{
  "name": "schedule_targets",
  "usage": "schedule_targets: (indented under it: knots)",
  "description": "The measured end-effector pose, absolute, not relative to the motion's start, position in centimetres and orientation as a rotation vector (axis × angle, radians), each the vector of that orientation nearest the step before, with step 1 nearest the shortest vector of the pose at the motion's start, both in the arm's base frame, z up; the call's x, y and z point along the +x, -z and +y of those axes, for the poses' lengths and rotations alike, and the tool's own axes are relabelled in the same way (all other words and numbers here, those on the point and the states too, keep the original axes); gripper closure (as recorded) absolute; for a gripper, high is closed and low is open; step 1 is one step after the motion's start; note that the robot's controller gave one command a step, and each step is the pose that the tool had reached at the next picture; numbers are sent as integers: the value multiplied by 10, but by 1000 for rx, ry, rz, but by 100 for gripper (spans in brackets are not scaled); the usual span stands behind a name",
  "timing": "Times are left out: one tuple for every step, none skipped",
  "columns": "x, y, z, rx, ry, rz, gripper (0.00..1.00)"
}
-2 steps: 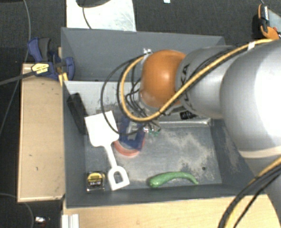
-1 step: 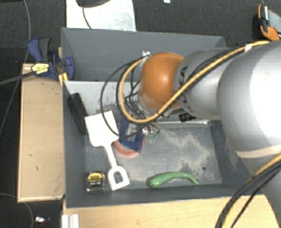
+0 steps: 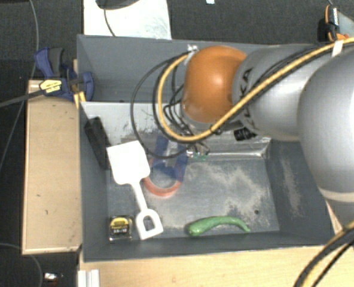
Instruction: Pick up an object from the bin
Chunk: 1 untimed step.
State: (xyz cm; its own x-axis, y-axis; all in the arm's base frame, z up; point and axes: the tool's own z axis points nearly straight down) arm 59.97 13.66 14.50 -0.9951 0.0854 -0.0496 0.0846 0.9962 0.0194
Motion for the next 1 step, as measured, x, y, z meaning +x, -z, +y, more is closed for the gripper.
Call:
schedule_targets:
  knots:
    - [597, -117, 136, 134, -23, 3097, 100]
